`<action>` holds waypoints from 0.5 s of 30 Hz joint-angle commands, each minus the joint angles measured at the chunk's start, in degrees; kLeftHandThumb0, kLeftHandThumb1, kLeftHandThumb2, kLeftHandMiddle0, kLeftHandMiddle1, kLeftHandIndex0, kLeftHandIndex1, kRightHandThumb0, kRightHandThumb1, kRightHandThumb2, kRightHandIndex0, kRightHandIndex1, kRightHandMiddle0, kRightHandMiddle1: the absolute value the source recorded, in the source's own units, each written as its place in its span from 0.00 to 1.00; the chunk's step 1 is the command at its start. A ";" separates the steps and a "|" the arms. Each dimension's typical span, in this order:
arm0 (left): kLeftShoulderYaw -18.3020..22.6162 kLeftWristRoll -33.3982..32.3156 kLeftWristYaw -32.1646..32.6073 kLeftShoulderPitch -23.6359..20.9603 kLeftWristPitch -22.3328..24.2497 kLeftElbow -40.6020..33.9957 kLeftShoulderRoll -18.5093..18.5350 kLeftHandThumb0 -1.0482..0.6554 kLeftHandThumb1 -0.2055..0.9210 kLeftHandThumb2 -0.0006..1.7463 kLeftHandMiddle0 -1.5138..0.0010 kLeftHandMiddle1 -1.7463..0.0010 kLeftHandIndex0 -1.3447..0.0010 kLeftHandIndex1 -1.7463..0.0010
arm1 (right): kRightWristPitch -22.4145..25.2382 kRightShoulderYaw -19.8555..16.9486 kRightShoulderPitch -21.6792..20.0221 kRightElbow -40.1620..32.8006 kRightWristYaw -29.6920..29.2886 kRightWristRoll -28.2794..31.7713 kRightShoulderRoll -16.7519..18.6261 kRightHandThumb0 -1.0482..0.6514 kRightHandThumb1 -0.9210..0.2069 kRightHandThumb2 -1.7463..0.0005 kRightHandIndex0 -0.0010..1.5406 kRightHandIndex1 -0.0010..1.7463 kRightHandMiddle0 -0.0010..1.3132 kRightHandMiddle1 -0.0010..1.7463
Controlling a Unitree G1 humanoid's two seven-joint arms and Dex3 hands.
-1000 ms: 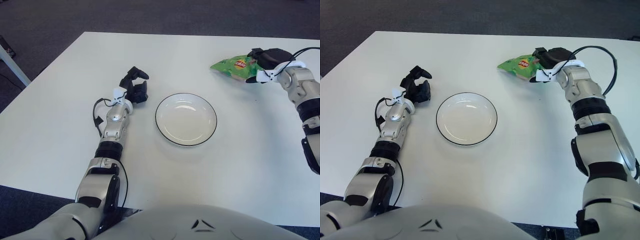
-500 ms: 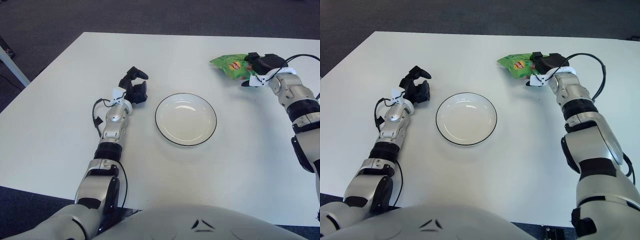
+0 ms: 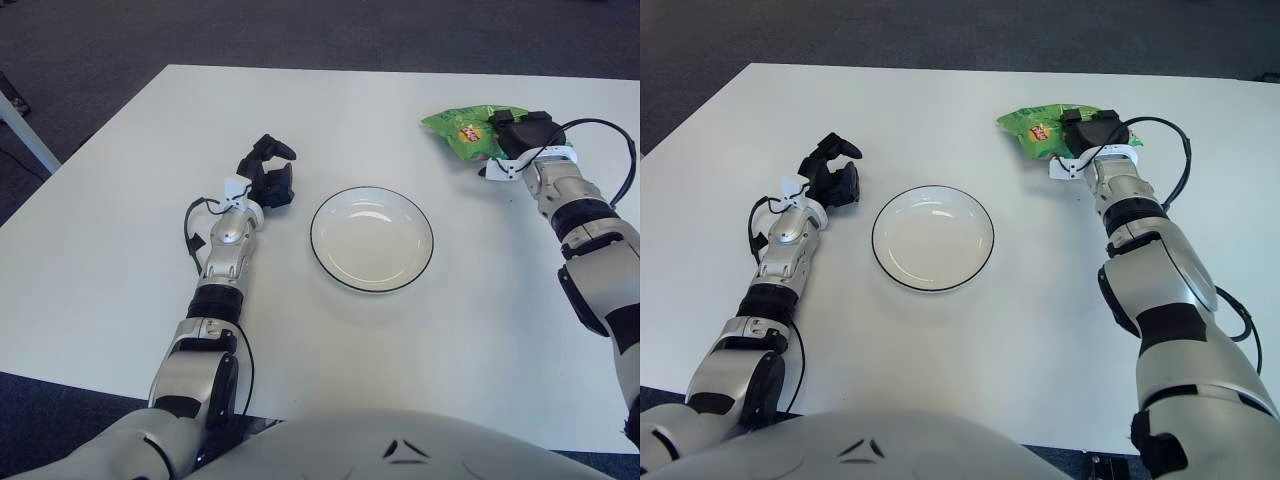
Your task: Put the snack into the plate.
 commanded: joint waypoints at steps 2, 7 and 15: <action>-0.14 0.45 -0.09 4.82 -1.35 3.08 -0.36 0.37 0.67 0.59 0.20 0.00 0.67 0.00 | 2.95 2.12 2.20 4.50 -3.99 -1.13 2.76 0.14 0.02 0.82 0.14 0.08 0.00 0.41; -0.26 0.61 0.14 4.72 -1.63 3.33 -0.52 0.37 0.67 0.59 0.20 0.00 0.67 0.00 | 5.04 2.89 3.12 4.88 -10.65 -0.72 3.00 0.30 0.28 0.62 0.11 0.63 0.01 0.71; -0.29 0.95 0.90 4.63 -1.72 3.45 -0.87 0.37 0.67 0.59 0.20 0.00 0.67 0.00 | 3.03 1.71 4.82 3.74 -22.56 1.37 3.31 0.63 0.49 0.37 0.41 0.76 0.34 0.98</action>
